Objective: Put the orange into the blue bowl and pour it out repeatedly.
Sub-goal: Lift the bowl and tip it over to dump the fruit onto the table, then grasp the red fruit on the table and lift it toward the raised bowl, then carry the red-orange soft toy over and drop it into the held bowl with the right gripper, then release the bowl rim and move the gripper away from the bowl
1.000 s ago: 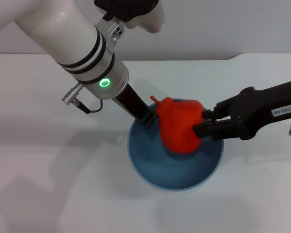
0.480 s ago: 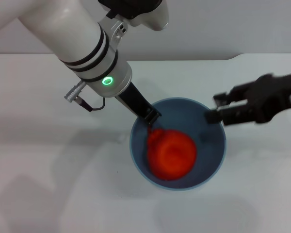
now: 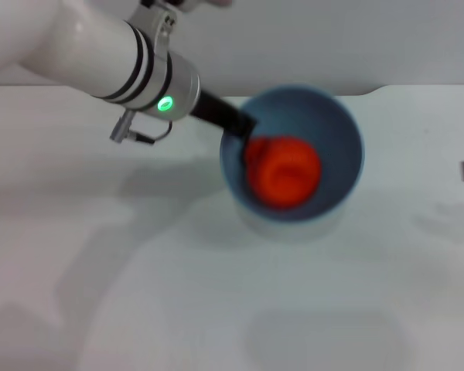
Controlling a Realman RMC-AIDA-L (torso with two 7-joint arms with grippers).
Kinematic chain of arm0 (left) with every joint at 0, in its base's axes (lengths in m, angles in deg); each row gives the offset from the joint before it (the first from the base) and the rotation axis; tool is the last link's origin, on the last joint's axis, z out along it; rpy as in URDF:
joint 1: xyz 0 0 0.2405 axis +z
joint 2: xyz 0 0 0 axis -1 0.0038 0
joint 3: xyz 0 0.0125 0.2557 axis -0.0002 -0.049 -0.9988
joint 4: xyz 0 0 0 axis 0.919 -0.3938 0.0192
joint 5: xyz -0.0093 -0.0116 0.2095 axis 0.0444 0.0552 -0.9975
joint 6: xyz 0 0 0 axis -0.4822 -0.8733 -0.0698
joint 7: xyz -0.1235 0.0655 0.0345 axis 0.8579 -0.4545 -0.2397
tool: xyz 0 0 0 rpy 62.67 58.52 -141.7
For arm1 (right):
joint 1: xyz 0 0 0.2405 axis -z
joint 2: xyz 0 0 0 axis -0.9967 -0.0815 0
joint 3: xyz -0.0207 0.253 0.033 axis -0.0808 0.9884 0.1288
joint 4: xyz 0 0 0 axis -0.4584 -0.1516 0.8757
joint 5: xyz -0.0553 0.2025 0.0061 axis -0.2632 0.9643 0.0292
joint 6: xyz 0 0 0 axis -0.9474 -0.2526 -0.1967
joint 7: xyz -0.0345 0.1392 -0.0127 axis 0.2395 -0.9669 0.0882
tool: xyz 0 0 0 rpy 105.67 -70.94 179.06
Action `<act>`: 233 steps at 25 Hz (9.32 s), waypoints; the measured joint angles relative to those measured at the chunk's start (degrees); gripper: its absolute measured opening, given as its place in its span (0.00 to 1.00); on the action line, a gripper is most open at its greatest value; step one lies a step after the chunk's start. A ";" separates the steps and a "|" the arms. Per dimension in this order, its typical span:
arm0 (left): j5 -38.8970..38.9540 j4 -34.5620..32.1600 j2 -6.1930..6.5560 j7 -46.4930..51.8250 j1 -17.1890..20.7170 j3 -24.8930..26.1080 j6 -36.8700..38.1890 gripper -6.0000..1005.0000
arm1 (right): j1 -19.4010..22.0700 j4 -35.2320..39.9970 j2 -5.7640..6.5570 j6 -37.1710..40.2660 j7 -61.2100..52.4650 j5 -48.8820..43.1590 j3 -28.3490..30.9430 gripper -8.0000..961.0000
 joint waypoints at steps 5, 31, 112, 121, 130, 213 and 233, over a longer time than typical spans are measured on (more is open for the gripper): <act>-6.74 -3.94 0.01 -0.30 5.40 -5.44 -14.22 0.01 | 2.97 -0.66 -0.23 1.19 0.13 -1.34 6.46 0.56; -22.65 0.03 -0.69 -36.86 25.76 -29.94 -70.06 0.01 | 4.51 -3.80 -0.77 2.20 0.17 -1.69 10.18 0.56; 5.72 -13.41 0.53 -10.03 17.09 34.35 14.28 0.01 | -25.73 -43.22 -1.52 -43.89 9.23 1.22 -48.68 0.56; 5.74 -13.40 0.50 -10.04 17.18 33.78 14.23 0.01 | -26.23 -47.87 -1.56 -45.83 11.24 9.27 -50.28 0.56; 5.73 -13.25 0.45 -10.12 17.05 33.01 13.89 0.01 | -27.62 -52.46 -1.65 -46.32 10.99 9.51 -53.35 0.56; 3.08 13.35 -0.79 1.45 -7.22 -8.15 14.84 0.01 | 6.25 -6.29 -1.35 -19.06 21.79 18.74 -16.57 0.40; 1.46 9.56 -0.06 1.16 -5.66 -3.44 13.22 0.34 | 7.55 -7.71 -1.29 -19.33 23.32 20.58 -15.68 0.40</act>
